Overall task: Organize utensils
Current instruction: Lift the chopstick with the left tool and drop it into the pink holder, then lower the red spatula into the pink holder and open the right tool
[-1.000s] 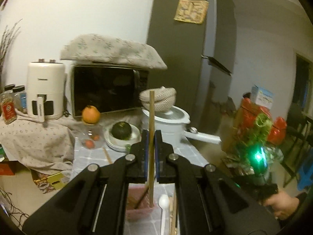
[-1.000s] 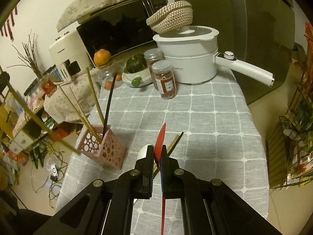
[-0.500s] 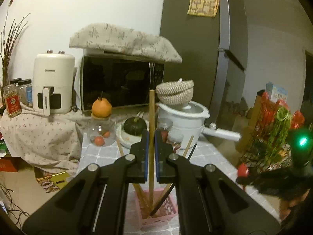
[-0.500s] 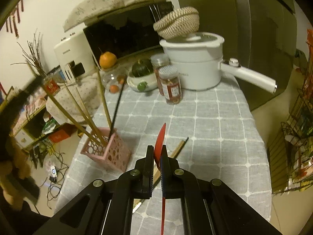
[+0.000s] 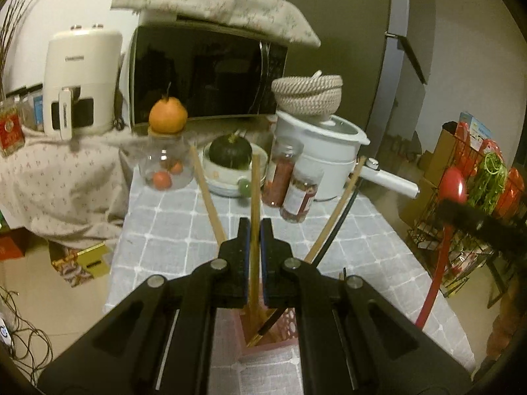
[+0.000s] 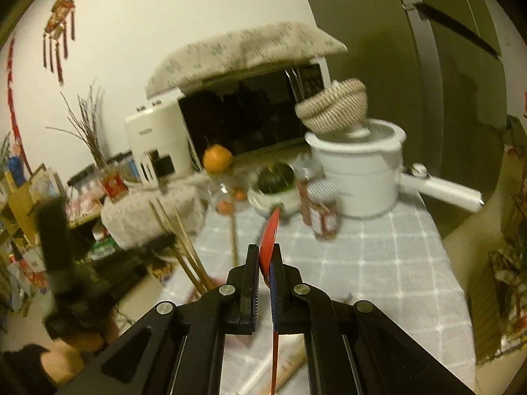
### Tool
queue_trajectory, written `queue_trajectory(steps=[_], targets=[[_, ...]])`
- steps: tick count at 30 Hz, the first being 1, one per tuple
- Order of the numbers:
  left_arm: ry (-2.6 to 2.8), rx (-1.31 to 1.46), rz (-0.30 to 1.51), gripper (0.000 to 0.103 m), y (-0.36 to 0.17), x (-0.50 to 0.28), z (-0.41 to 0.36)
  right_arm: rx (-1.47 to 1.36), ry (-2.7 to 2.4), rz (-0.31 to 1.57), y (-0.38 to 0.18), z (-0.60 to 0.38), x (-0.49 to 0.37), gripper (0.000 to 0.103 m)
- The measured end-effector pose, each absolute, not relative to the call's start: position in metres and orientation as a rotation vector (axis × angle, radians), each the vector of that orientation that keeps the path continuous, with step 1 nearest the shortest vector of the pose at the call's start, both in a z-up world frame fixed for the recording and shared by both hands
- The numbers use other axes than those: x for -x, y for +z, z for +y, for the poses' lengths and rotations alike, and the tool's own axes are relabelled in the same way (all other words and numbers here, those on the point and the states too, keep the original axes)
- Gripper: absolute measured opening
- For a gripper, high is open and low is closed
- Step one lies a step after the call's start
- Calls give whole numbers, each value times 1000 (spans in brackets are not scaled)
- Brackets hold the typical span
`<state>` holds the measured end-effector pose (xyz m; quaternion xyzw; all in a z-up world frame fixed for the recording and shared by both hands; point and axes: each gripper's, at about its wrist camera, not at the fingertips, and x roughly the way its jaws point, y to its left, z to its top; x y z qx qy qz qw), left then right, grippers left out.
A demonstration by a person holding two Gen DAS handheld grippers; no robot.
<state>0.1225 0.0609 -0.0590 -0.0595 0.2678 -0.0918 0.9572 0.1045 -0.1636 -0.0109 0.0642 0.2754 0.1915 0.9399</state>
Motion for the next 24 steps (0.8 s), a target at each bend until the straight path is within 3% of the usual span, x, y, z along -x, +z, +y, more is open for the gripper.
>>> queue_trajectory(steps=[4,6,9,24], targets=[[-207,181,568,8,-53,-126,69,-170,425,480,-3,-142,-109,6],[-216,193,581,24,-47,-124,71,-195,429,451,-2,-133,-114,6],[-185,202,579,36,-39,-116,76,-226,421,412,-1,-121,-123,6],[-4,130,809,41,-60,-91,114,-213,296,246,-30,-96,-124,6]])
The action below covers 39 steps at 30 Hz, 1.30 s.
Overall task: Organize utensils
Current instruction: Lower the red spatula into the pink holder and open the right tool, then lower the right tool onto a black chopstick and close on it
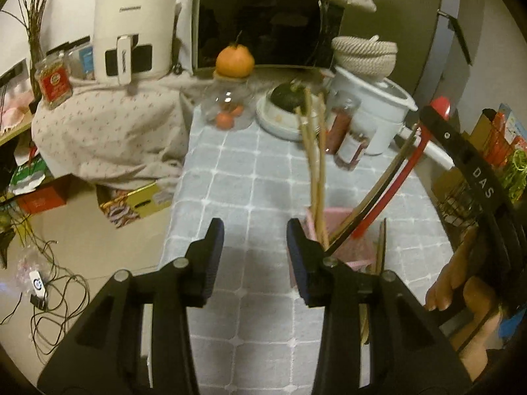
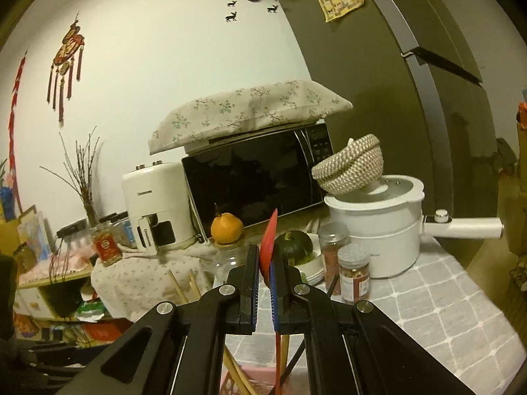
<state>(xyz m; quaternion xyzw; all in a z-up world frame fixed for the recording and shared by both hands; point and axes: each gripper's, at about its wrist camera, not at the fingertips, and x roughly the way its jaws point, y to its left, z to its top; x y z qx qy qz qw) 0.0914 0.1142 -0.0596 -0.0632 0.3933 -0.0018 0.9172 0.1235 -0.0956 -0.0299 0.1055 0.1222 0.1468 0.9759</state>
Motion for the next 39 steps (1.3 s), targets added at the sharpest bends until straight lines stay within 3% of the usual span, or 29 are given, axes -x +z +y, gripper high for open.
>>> queue_trajectory(steps=[13,18,20,27,30,39], targets=[[-29,114,831,48,-65,-93,104,-202,301,331,-52,-91,-121,8],[-48,117,836,59,-67,-92,97,-183,311,324,-38,-101,-115,29],[-53,115,835,63,-67,-91,96,-175,313,328,-31,-107,-112,42],[-59,119,836,75,-67,-89,90,-114,290,380,-14,-135,-104,56],[-58,116,841,80,-70,-88,86,-103,281,405,-11,-149,-99,66],[-74,88,868,83,-78,-88,74,-75,257,509,-26,-180,-96,83]])
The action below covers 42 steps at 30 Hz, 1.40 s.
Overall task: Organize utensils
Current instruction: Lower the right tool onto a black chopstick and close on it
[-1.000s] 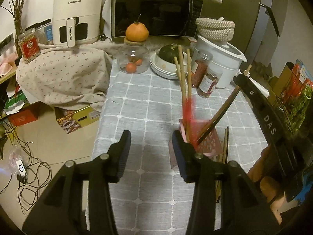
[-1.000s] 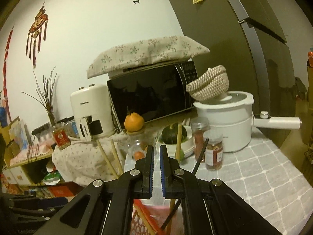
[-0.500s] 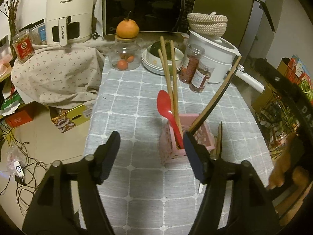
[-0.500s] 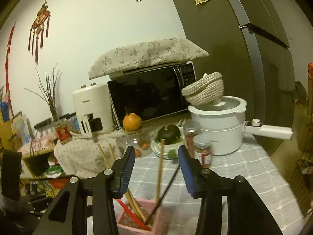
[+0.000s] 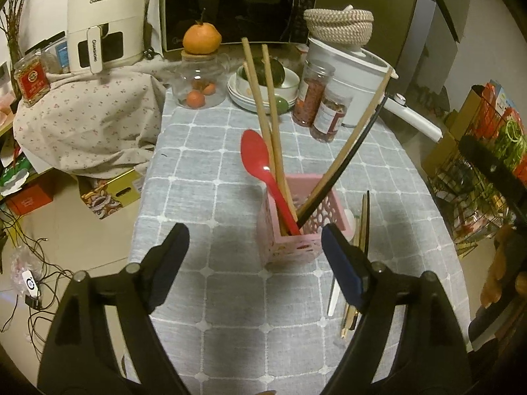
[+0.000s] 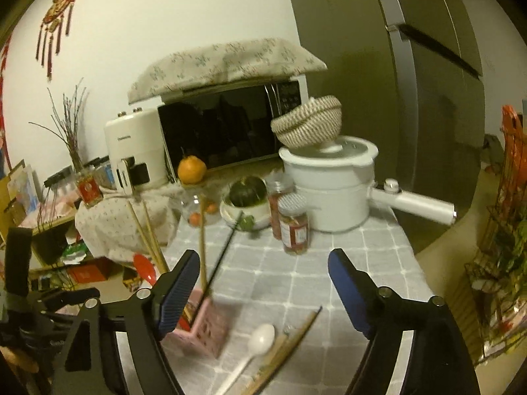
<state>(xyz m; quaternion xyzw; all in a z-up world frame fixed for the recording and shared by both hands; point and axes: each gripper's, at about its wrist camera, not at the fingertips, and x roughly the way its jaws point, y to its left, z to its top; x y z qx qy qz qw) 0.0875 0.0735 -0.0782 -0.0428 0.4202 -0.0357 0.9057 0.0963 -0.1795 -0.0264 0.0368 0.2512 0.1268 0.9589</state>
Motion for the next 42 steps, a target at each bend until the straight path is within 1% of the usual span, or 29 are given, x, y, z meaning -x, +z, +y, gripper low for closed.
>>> queue_trajectory(steps=[4,10,15,20,27,30,37,42], targets=[[-78,76,901,83,-86,-89,70,-87,222,604,-47,-190,-108,84],[-91,106,963,83,-98,-94,70,-101,151,817,-82,-202,-133,84],[-90,97,1017,83,-108,-99,67,-71,134,998,-122,-203,-155,84],[-93,82,1051,83,-114,-100,63,-75,130,1134,-161,-206,-173,84],[-115,74,1068,83,-118,-101,56,-65,82,1215,-194,-211,-193,84],[-124,68,1073,83,-120,-101,53,-59,85,1231,-200,-209,-195,83],[-136,55,1081,83,-122,-101,47,-10,71,1224,-200,-203,-198,83],[-136,55,1083,83,-122,-101,47,-10,43,1253,-201,-204,-203,83]])
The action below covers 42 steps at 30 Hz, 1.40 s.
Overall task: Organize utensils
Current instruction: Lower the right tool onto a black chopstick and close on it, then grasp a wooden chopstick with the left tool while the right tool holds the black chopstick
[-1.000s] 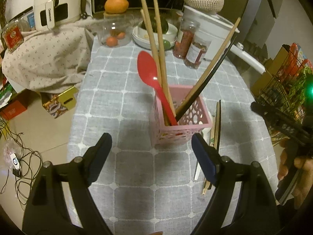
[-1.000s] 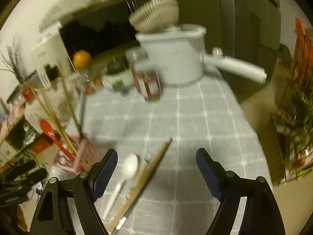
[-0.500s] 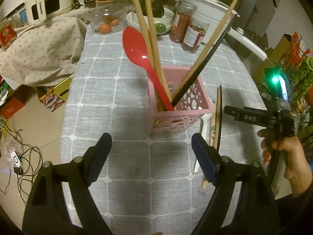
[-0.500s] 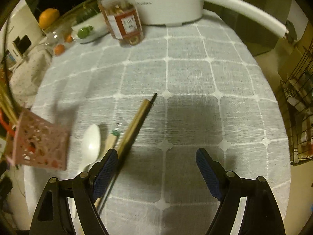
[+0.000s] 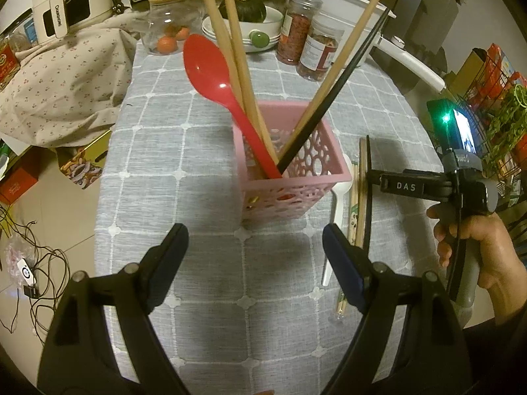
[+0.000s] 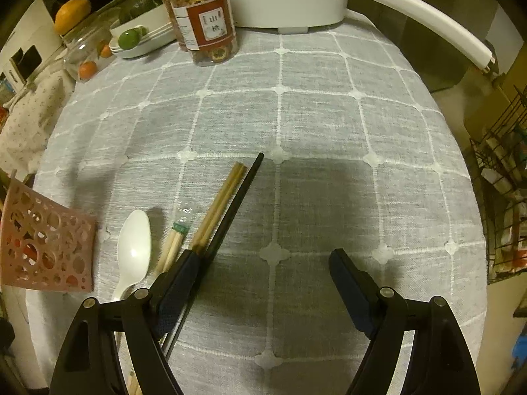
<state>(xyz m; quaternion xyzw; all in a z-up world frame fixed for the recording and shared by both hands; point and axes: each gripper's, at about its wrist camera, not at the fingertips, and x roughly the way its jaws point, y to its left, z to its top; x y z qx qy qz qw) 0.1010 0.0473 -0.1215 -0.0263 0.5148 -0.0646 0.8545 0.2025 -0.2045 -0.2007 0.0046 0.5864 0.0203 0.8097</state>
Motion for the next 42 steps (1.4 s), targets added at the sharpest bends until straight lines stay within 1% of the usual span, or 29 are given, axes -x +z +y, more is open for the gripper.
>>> queue_trajectory(steps=[6,7,9,10,11,12,13,16,17,19,20,22,24,26,30,37,42], targets=[[-140,52,1081,83,-122,-101,47,19,23,1252,-203,-202,-205,81],[-143,47,1081,83,-123,-101,46,33,16,1247,-203,-200,-206,80],[-150,38,1082,83,-124,-99,44,42,10,1234,-202,-199,-206,74],[-153,32,1080,83,-123,-98,42,45,14,1231,-202,-196,-208,61],[-156,24,1075,83,-123,-97,41,42,25,1229,-200,-197,-209,42],[-159,15,1069,83,-122,-96,40,35,24,1236,-198,-201,-211,33],[-164,6,1064,83,-121,-95,38,24,26,1243,-197,-204,-214,19],[-190,-5,1057,83,-119,-93,32,-47,62,1265,-196,-221,-214,14],[-200,-6,1058,83,-119,-92,28,-56,65,1271,-196,-225,-212,10],[-230,-28,1051,82,-119,-88,17,-73,73,1284,-195,-233,-207,6],[-246,-46,1050,80,-119,-87,10,-74,76,1285,-194,-235,-205,6],[-281,-82,1053,75,-122,-84,-6,-82,88,1284,-191,-243,-198,6],[-318,-105,1062,65,-124,-83,-20,-99,94,1274,-185,-251,-191,6],[-357,-137,1075,59,-127,-82,-40,-116,99,1263,-178,-260,-185,6],[-400,-179,1099,49,-136,-91,-80,-153,114,1236,-162,-280,-174,6],[-387,-182,1153,45,-152,-141,-132,-213,126,1211,-151,-307,-167,6],[-310,-137,1168,45,-164,-184,-138,-243,127,1216,-152,-324,-164,6]])
